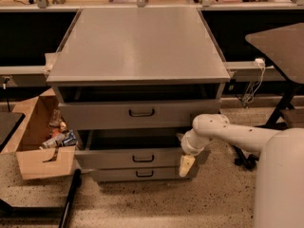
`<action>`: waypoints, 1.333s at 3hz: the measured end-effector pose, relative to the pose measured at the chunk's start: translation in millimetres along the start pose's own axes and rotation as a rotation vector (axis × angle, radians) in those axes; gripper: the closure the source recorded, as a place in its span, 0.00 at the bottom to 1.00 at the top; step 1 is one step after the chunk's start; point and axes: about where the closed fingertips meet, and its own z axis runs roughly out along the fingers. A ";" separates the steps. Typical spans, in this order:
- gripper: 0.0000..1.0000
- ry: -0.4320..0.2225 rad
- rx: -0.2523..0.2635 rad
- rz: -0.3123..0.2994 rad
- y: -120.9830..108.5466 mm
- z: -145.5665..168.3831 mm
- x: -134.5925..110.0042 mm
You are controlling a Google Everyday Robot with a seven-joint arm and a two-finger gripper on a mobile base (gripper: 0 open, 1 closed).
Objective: Open middle drawer
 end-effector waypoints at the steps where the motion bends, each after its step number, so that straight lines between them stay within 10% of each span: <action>1: 0.00 -0.021 -0.037 -0.020 1.2 3.4 -1.7; 2: 0.00 -0.045 -0.102 -0.056 7.2 10.4 -4.2; 4: 0.37 -0.036 -0.144 -0.094 32.0 12.1 -15.6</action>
Offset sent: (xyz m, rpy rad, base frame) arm -0.0090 0.0103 -0.0118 0.0579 0.1257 0.1587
